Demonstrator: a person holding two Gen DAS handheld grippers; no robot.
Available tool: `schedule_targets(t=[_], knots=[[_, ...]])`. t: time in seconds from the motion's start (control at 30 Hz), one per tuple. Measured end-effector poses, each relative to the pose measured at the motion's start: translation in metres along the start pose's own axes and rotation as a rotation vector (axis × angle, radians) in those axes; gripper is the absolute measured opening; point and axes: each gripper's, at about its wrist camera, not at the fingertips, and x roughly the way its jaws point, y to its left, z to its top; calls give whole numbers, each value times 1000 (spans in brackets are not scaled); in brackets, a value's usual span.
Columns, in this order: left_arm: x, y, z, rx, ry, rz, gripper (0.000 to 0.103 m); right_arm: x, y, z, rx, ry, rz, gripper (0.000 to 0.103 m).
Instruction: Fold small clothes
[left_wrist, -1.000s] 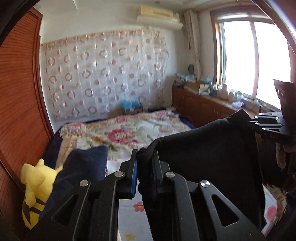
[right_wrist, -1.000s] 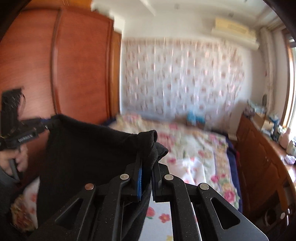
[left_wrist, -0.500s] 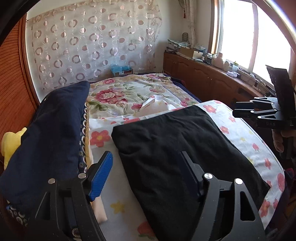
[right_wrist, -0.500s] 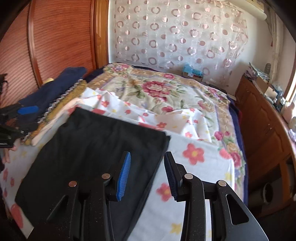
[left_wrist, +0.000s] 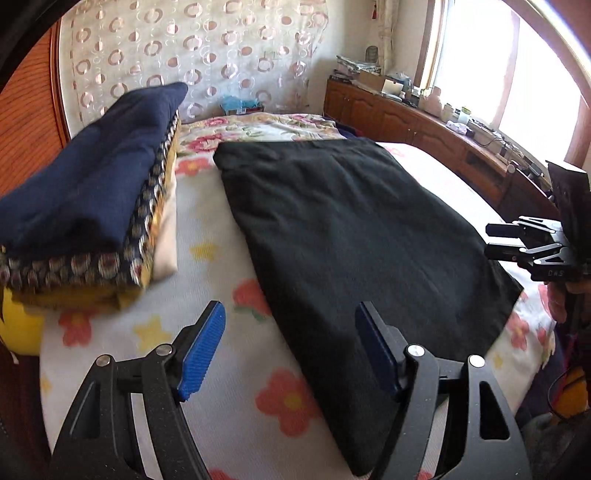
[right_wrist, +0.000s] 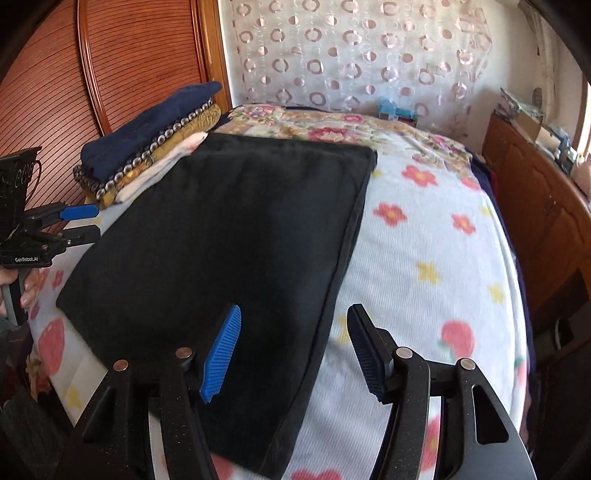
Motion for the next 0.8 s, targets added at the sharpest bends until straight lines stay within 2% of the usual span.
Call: schedule_targets(t=[0.23, 0.33, 0.4, 0.5, 0.53, 0.57, 0.6, 0.63, 0.67, 0.73, 0.8], knots=[[-7, -7, -33, -43, 29, -40, 74, -12, -1, -24, 13, 39, 46, 62], [-10, -8, -44, -53, 23, -39, 73, -8, 3, -24, -33, 20, 12, 62], [-12, -9, -45, -55, 20, -44, 66, -8, 3, -24, -50, 19, 8, 62], [-14, -11, -49, -48, 20, -44, 47, -3, 6, -18, -87, 15, 3, 59], [-15, -13, -49, -44, 23, -48, 37, -4, 6, -18, -95, 12, 10, 52], [-13, -12, -48, -48, 27, -58, 30, -4, 5, -17, -95, 8, 20, 40], [-13, -12, -48, -52, 32, -72, 26, -3, 6, -18, -103, 6, 32, 32], [-13, -13, -49, -54, 37, -84, 18, -6, 7, -21, -117, 6, 42, 18], [-13, -13, -49, -52, 36, -90, 12, -7, 6, -21, -123, 8, 61, 12], [-15, -14, -46, -45, 28, -96, 5, -7, 2, -21, -114, 10, 80, 9], [-24, -13, -41, -49, -8, -112, 5, -1, -3, -25, -94, -3, 108, 8]])
